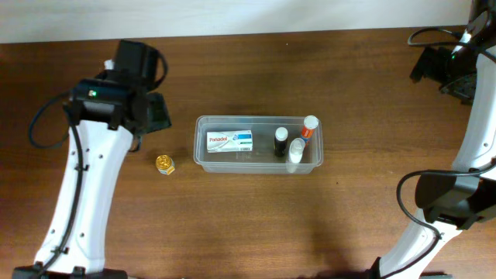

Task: Pack container
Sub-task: 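Move the left gripper over the gold-lidded jar left of the container, then lower the left gripper and close it on the gold-lidded jar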

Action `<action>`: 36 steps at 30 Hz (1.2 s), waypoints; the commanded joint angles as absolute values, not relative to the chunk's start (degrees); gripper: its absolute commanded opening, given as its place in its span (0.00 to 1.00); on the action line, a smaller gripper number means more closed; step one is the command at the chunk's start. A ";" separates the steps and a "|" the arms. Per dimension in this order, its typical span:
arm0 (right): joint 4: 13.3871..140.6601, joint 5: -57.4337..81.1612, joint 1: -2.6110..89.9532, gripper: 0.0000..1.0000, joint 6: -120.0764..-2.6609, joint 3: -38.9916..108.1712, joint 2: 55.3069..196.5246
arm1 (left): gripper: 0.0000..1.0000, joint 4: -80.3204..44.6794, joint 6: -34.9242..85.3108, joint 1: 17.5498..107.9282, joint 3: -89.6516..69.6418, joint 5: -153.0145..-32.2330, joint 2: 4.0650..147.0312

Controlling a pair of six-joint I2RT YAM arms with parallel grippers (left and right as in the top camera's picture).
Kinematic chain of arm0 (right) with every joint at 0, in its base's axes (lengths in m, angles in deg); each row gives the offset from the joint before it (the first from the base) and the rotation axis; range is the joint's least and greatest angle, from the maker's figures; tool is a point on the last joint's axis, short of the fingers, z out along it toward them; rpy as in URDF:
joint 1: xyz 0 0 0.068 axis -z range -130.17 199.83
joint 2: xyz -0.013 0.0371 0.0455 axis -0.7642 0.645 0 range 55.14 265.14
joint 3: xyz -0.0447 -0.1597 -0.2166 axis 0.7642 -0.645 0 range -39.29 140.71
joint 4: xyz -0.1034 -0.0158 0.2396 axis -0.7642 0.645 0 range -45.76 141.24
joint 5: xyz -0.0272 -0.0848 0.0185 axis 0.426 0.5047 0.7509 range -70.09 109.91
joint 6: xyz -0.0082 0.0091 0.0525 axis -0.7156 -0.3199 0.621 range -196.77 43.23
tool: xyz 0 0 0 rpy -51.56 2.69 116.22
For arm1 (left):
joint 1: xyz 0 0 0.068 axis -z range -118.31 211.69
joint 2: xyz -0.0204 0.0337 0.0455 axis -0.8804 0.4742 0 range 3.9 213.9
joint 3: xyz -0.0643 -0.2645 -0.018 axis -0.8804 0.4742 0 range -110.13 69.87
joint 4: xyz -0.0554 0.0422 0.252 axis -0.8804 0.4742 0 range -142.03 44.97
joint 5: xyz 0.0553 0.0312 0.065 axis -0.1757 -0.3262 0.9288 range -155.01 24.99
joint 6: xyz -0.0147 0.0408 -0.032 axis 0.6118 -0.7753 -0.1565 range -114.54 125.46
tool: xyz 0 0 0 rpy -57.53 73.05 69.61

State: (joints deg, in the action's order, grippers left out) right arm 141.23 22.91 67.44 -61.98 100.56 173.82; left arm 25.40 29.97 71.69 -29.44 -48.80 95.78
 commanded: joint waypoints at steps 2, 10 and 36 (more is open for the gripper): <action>141.53 23.59 67.48 0.98 -61.94 101.11 172.09 | 0.75 22.32 30.45 67.97 -22.97 -56.43 96.45; 141.51 23.59 67.48 0.98 -61.94 101.11 172.09 | 0.75 11.57 30.45 65.64 -7.47 -63.82 96.45; 141.53 23.59 67.48 0.98 -61.94 101.11 172.09 | 0.65 -3.01 32.83 65.64 5.34 -63.99 99.21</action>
